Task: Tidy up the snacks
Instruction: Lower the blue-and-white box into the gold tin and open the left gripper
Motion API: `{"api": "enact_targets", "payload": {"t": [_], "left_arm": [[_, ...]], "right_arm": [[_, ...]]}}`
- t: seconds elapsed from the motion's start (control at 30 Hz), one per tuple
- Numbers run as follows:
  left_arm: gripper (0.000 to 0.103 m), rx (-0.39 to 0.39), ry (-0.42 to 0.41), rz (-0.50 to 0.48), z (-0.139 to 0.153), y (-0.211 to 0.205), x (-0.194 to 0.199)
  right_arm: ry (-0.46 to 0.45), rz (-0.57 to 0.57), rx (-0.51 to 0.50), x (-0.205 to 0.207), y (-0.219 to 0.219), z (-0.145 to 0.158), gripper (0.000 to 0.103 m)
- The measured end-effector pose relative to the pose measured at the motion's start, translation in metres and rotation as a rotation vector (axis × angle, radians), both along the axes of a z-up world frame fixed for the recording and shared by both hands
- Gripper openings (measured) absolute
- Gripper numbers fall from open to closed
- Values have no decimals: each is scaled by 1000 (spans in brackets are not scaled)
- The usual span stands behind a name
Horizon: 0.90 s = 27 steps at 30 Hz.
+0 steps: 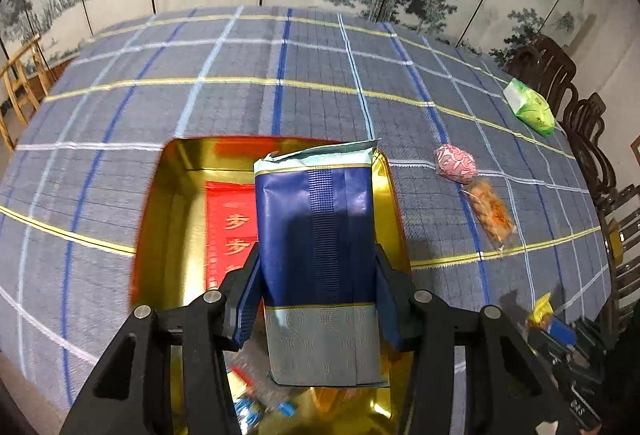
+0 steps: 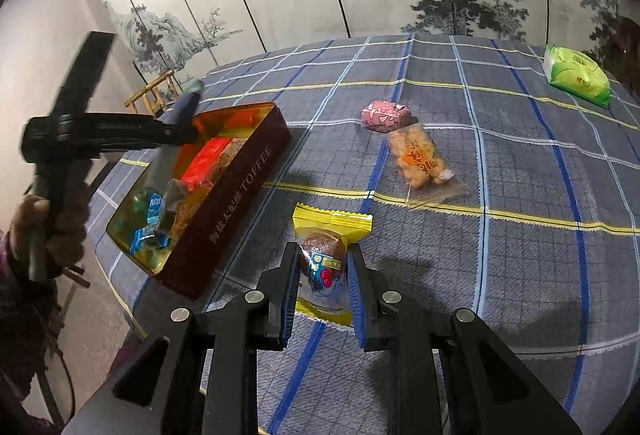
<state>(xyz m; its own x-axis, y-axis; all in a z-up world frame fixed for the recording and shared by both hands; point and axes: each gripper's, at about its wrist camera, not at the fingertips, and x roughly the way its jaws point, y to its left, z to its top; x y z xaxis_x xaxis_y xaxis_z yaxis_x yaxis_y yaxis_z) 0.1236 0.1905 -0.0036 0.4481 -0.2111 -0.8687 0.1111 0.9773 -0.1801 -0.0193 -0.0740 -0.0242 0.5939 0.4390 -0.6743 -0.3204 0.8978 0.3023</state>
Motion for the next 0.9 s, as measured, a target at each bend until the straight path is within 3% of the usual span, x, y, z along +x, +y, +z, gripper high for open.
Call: {"api": "enact_targets", "payload": {"t": [0.5, 0.9], "left_arm": [[46, 11, 63, -1, -27, -17, 26], [46, 21, 59, -4, -32, -21, 24]], "right_arm": [[8, -5, 14, 4, -6, -3, 24], [9, 2, 12, 3, -5, 0, 24]]}}
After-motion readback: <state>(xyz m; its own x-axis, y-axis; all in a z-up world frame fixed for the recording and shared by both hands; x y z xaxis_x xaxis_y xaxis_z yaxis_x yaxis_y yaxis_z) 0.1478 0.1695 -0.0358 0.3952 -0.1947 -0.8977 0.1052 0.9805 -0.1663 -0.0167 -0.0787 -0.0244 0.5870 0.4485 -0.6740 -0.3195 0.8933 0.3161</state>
